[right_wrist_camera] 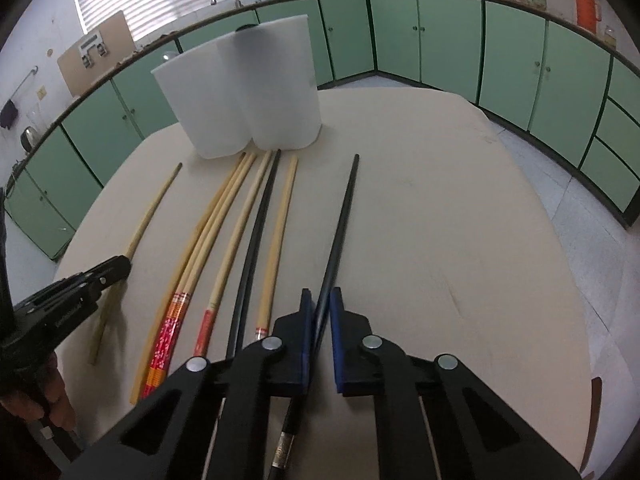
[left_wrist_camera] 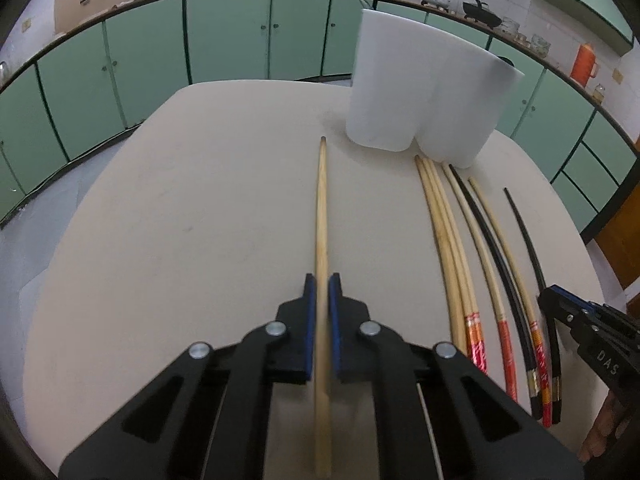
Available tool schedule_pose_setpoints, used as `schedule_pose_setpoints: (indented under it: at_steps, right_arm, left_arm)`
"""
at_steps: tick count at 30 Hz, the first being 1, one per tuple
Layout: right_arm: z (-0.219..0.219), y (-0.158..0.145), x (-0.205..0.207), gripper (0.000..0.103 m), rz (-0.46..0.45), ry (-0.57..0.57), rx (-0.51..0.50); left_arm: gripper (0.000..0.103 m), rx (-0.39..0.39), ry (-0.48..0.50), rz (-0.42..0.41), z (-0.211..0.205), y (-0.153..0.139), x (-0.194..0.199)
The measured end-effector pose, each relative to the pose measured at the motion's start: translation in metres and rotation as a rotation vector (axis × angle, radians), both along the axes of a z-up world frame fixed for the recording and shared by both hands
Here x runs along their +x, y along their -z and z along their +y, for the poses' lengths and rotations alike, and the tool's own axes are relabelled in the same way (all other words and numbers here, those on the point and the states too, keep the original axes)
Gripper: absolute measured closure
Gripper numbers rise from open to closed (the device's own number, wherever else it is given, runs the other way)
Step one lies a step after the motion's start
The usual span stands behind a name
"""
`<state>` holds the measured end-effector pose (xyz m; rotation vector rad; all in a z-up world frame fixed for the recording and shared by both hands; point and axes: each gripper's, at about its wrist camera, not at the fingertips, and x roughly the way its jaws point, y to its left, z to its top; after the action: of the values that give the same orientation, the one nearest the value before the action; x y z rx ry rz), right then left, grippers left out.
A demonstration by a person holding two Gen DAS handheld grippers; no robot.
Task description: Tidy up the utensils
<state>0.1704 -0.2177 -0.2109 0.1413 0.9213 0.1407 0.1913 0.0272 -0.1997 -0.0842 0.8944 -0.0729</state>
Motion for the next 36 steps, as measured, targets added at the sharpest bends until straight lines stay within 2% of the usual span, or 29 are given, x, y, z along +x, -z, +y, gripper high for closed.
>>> schedule_pose_setpoints:
  at_steps: [2,4,5,6,7,11,13,17,22,29,31,36]
  right_arm:
    - [-0.003,0.000,0.003,0.095,-0.015,0.002,0.009]
    - [-0.003,-0.001,0.004,0.095,-0.017,-0.017,-0.003]
    - [-0.006,-0.001,0.002,0.092,-0.015,-0.015,0.000]
    - [-0.008,-0.003,-0.001,0.087,-0.018,-0.018,0.021]
    - [-0.011,-0.005,-0.007,0.087,-0.028,-0.030,0.039]
    - [-0.014,-0.010,-0.034,0.087,-0.036,-0.059,0.016]
    - [-0.015,-0.008,-0.049,0.087,-0.005,-0.069,0.036]
    - [-0.012,-0.002,-0.069,0.087,0.039,-0.066,0.052]
    - [-0.009,0.000,-0.080,0.087,0.035,-0.063,0.027]
    - [-0.003,0.001,-0.086,0.087,0.022,-0.079,-0.019]
    - [-0.004,0.001,-0.087,0.087,0.022,-0.076,-0.020]
    - [-0.003,0.002,-0.091,0.087,0.018,-0.074,-0.021]
  left_arm:
    - [0.097,-0.009,0.011,0.001,-0.004,-0.001,0.003]
    - [0.091,-0.023,0.028,0.008,-0.005,-0.003,0.002]
    - [0.085,-0.023,0.032,0.002,-0.005,-0.006,-0.001]
    - [0.069,-0.013,0.035,-0.005,-0.004,-0.008,-0.005]
    - [0.063,-0.005,0.036,-0.010,-0.004,-0.010,-0.009]
    - [0.063,0.008,0.051,-0.009,-0.001,-0.009,-0.032]
    - [0.063,0.038,0.053,-0.010,-0.004,-0.006,-0.047]
    - [0.063,0.041,0.046,0.004,-0.002,0.001,-0.063]
    - [0.065,0.049,0.043,0.002,-0.001,0.002,-0.071]
    - [0.074,0.051,0.038,-0.003,0.000,0.003,-0.077]
    - [0.080,0.038,0.038,0.000,0.000,0.003,-0.077]
    - [0.081,0.032,0.039,-0.002,0.000,0.003,-0.079]
